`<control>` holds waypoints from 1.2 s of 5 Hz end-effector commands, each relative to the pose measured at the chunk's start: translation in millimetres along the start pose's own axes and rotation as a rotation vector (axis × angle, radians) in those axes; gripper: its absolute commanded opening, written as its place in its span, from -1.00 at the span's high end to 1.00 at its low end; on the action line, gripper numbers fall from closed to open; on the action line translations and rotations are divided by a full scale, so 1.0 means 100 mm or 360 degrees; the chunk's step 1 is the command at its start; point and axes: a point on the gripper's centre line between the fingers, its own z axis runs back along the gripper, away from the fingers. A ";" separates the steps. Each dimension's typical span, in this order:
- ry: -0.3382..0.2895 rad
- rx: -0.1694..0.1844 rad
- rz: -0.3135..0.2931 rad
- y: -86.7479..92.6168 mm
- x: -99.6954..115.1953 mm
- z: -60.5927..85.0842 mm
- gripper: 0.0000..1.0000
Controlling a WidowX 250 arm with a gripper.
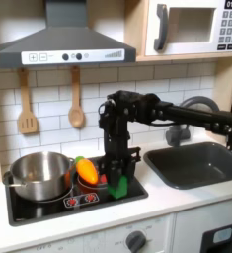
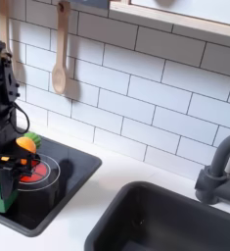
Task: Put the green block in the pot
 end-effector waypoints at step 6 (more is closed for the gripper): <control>-0.0106 -0.0105 0.0010 -0.14 0.10 0.38 1.00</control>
